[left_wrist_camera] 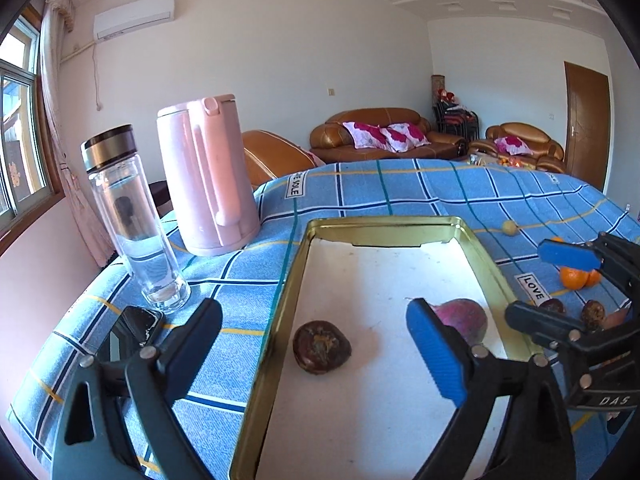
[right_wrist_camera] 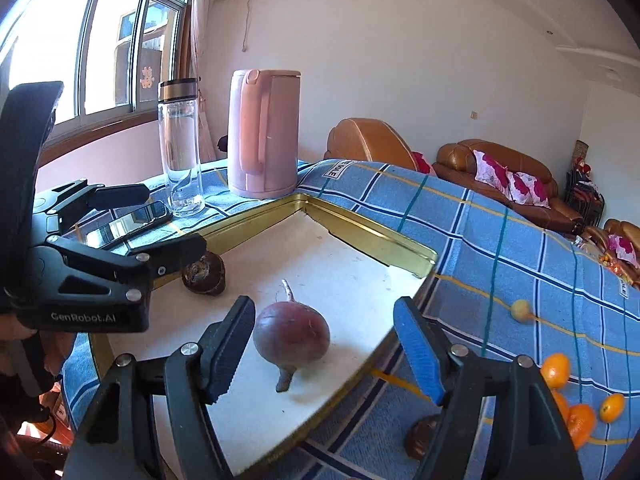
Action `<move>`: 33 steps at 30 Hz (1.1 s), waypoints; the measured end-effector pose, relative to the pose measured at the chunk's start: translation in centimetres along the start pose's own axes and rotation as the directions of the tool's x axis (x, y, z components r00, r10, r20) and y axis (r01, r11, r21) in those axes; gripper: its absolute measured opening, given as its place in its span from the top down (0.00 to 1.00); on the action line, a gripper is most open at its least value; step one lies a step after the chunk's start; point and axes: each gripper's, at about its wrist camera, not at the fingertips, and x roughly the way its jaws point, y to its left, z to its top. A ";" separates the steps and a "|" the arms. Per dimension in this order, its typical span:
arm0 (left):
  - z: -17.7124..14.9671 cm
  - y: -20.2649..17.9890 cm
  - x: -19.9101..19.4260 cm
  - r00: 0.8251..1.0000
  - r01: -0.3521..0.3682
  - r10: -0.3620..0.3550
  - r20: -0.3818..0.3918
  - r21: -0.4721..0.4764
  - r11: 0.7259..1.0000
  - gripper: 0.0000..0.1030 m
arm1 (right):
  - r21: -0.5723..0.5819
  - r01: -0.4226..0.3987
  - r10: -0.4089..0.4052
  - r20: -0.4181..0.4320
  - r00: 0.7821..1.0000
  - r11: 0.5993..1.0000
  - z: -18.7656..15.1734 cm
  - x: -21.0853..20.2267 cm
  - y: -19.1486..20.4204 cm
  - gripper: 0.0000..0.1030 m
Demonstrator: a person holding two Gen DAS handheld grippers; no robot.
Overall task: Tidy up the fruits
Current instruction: 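Reach down and grasp the small yellow-brown fruit with the right tool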
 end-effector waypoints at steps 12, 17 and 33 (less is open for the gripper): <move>-2.1 -4.1 -2.2 0.994 0.103 -0.103 0.028 -0.013 0.995 0.03 | 0.163 0.185 -0.184 -0.018 0.983 0.969 -8.1 -9.9 -7.6 0.29; -2.2 -6.5 -2.8 0.990 0.135 -0.136 0.025 0.024 0.991 0.03 | 0.139 0.134 -0.127 -0.052 0.990 0.981 -10.4 -10.2 -6.0 0.29; -1.1 -14.3 -3.1 0.964 0.264 -0.268 0.004 0.146 0.953 0.05 | 0.151 0.078 -0.062 -0.102 0.993 0.985 -13.3 -9.3 -6.4 0.71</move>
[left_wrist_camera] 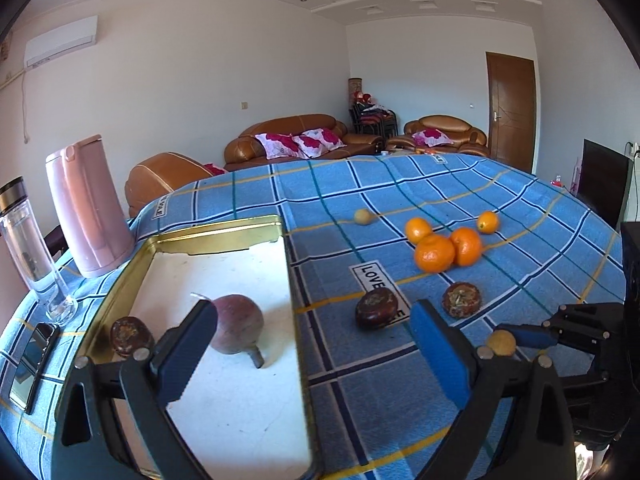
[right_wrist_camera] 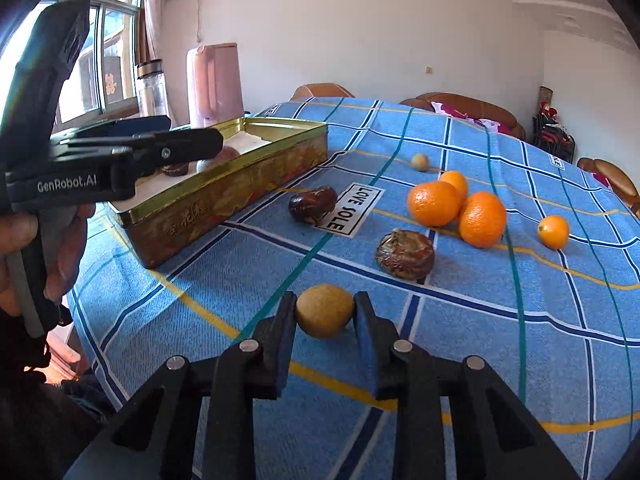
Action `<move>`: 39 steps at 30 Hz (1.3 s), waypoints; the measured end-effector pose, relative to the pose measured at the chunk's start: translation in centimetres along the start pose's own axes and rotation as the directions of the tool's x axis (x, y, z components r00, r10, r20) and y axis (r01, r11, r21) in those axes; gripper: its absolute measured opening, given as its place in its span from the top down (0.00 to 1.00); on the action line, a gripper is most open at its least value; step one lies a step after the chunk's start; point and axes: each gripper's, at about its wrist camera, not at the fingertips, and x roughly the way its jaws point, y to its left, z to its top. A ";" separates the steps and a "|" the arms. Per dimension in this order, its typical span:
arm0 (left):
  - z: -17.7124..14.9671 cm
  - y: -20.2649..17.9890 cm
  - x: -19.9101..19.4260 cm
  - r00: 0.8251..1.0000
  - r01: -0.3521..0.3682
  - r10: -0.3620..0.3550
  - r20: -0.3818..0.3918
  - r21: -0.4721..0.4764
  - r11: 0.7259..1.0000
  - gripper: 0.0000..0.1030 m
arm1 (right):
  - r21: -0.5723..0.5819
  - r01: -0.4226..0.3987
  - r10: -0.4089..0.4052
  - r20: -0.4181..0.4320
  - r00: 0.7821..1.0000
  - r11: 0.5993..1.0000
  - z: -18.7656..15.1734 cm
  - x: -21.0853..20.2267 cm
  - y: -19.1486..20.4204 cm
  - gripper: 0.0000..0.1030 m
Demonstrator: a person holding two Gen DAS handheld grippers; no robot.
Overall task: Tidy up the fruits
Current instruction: 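Reach down and grasp the small yellow-brown fruit with the right tool, then grasp another dark brown round fruit with the left tool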
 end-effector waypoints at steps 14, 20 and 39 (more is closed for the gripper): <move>1.8 -8.8 5.8 0.974 0.189 -0.184 -0.134 0.030 0.981 0.27 | 0.177 0.269 -0.284 0.064 0.957 0.947 1.5 -2.8 -9.6 0.71; 1.2 -10.6 8.3 0.942 0.243 -0.236 -0.240 -0.001 0.970 0.36 | 0.219 0.272 -0.292 0.064 0.954 0.937 1.1 -3.0 -11.2 0.71; 0.2 -11.2 9.1 0.913 0.288 -0.288 -0.289 -0.042 0.957 0.57 | 0.181 0.253 -0.269 0.072 0.960 0.950 0.9 -2.7 -10.5 0.70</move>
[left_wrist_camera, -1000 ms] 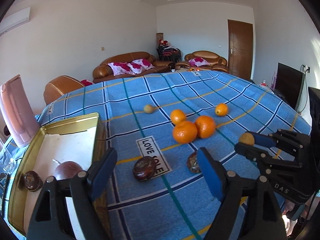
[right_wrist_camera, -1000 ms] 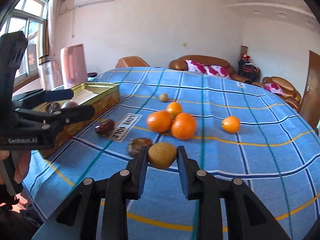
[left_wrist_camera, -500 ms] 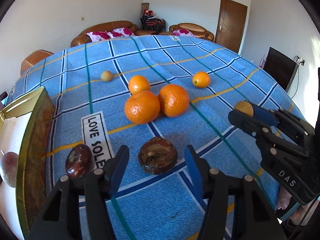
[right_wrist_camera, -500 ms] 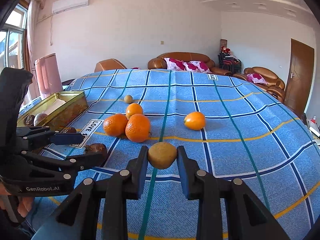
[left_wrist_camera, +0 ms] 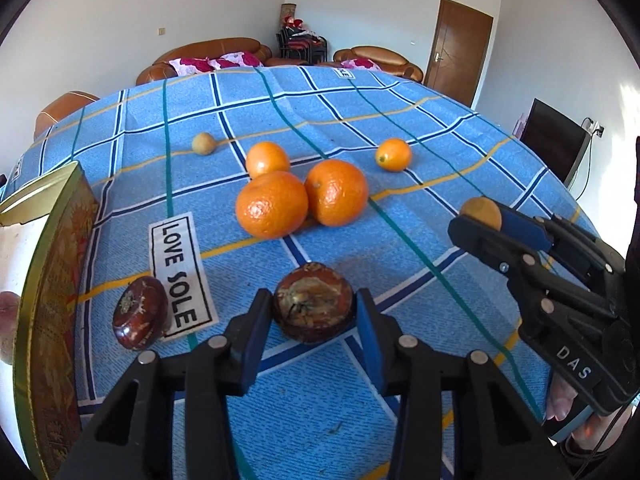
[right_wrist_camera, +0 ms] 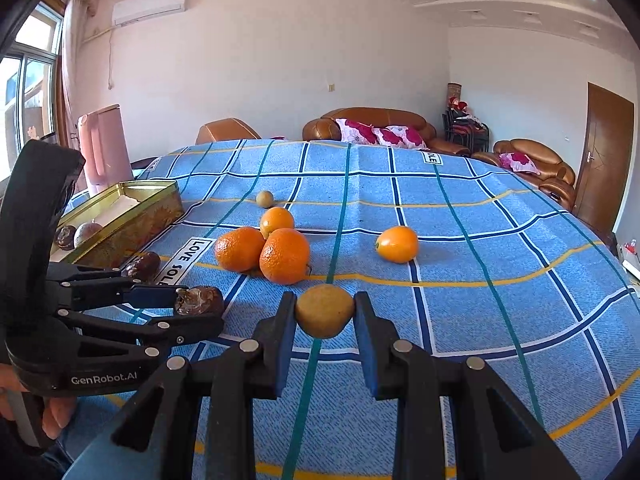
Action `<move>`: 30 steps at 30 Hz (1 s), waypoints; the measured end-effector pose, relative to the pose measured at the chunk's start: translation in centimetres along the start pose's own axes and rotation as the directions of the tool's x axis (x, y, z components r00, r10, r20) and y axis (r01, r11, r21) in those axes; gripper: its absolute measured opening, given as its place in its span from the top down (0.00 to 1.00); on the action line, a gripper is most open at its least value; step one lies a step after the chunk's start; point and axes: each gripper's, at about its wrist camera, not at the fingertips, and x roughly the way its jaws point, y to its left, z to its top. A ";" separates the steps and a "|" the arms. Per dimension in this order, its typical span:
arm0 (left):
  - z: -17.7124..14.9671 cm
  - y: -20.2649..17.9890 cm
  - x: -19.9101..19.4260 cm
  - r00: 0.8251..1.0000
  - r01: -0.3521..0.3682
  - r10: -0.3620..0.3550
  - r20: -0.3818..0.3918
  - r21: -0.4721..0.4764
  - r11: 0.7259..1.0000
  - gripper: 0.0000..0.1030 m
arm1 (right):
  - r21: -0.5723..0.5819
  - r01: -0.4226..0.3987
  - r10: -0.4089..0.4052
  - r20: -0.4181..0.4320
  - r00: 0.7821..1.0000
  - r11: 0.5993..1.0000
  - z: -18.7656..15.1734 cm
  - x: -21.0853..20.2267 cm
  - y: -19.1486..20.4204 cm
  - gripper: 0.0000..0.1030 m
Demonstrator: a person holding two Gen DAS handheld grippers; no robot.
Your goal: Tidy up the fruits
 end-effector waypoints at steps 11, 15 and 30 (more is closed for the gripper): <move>-0.3 0.6 -2.3 0.992 0.001 0.003 0.127 -0.032 0.999 0.57 | -0.022 -0.041 0.042 0.056 0.998 0.999 -0.2 -1.0 0.2 0.70; -0.3 0.9 -2.8 0.987 0.000 0.007 0.158 -0.045 0.999 0.57 | -0.028 -0.044 0.046 0.080 0.996 0.999 -0.3 -1.4 0.3 0.70; -0.9 0.4 -4.6 0.966 -0.019 0.026 0.256 -0.029 0.999 0.57 | -0.051 -0.055 0.062 0.154 0.986 0.997 -0.6 -2.7 0.5 0.70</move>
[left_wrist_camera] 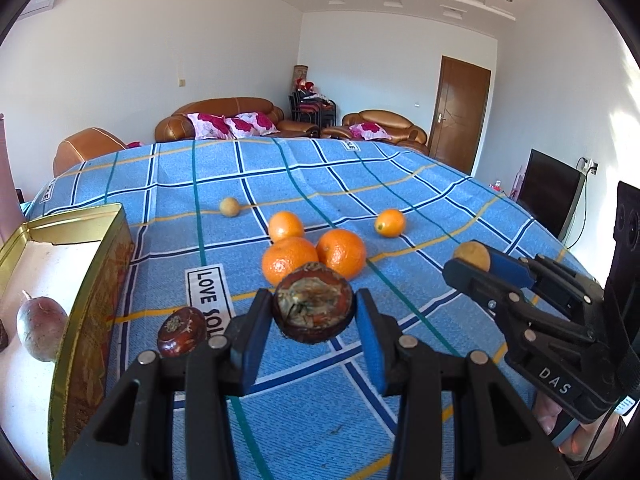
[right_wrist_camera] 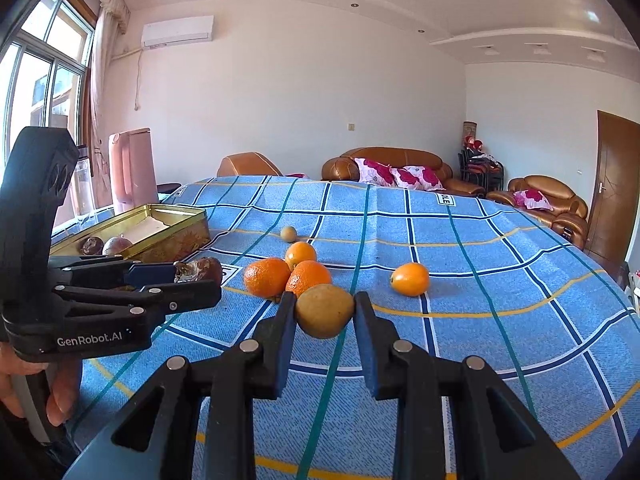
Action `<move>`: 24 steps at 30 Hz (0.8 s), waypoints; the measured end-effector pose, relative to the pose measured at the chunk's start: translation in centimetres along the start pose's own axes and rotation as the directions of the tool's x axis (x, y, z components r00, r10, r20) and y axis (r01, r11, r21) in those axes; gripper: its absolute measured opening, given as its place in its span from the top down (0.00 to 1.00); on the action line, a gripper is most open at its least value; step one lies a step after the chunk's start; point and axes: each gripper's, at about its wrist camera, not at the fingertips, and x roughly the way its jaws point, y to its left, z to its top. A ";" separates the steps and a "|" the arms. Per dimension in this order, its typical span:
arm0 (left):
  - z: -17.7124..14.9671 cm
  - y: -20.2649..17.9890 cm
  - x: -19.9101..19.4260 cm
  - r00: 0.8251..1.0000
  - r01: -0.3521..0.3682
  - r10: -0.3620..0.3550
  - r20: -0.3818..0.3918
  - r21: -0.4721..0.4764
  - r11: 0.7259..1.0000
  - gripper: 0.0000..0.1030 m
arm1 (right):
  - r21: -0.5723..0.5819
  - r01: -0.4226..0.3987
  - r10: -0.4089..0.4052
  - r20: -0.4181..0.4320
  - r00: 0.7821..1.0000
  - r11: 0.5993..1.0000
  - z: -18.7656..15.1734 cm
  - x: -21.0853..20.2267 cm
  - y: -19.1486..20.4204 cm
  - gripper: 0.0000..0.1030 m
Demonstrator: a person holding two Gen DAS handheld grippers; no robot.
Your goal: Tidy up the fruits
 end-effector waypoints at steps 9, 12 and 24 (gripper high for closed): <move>0.0 -0.3 -0.7 0.999 -0.010 0.010 0.041 0.017 1.000 0.57 | -0.009 -0.002 0.002 0.028 1.000 1.000 -0.1 -0.4 0.0 0.70; 0.0 -0.4 -0.9 0.998 -0.015 0.014 0.054 0.022 1.000 0.57 | -0.012 -0.002 0.003 0.036 0.999 1.000 -0.1 -0.5 0.0 0.70; -0.2 -1.0 -1.6 0.995 -0.033 0.028 0.095 0.049 0.998 0.57 | -0.027 -0.009 0.010 0.067 0.998 1.000 -0.3 -1.1 0.2 0.70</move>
